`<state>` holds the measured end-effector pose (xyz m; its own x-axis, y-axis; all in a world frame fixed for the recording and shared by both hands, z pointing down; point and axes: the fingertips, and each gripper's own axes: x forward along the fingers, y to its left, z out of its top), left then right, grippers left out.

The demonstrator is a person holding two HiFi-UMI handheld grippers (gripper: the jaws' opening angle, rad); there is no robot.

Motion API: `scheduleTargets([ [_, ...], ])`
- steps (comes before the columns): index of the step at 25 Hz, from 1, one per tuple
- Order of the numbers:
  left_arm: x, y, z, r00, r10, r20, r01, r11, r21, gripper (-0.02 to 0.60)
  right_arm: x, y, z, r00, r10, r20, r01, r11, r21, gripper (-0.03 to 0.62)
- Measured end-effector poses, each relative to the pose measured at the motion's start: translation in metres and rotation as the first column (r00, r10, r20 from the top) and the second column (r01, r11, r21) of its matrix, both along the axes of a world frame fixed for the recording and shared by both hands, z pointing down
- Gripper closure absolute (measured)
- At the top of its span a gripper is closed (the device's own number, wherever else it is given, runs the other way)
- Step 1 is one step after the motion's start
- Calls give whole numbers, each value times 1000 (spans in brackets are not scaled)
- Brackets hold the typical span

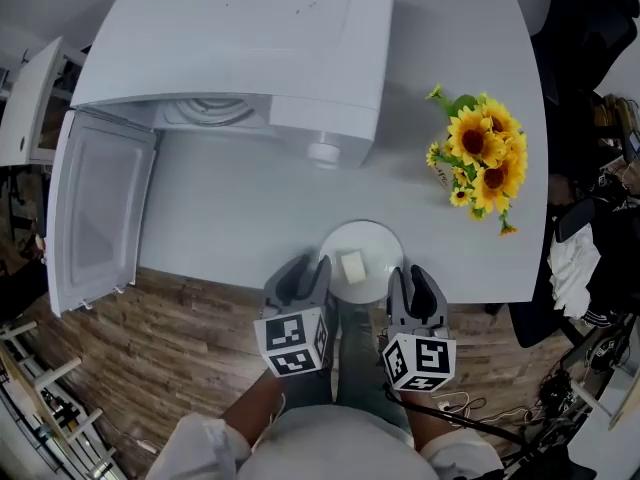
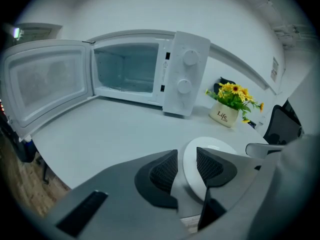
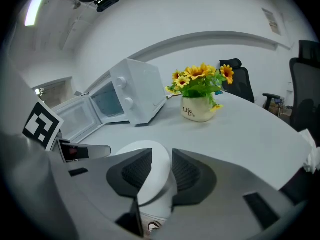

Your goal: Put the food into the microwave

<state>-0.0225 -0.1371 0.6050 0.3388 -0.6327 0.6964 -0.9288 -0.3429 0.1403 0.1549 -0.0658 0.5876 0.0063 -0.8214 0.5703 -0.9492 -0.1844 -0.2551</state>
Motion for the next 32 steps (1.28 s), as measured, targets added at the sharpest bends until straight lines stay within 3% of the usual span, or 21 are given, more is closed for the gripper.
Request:
scheduleTargets([
  [12, -7, 10, 27, 996, -89, 8, 89, 989, -119, 169, -2, 4, 37, 999, 13, 52, -6, 991, -134, 476],
  [26, 0, 14, 32, 989, -149, -16, 145, 977, -155, 169, -7, 1, 38, 997, 25, 77, -12, 988, -156, 510],
  [32, -3, 16, 35, 978, -199, -67, 183, 964, -192, 168, -6, 1, 38, 995, 46, 89, -33, 989, -144, 517],
])
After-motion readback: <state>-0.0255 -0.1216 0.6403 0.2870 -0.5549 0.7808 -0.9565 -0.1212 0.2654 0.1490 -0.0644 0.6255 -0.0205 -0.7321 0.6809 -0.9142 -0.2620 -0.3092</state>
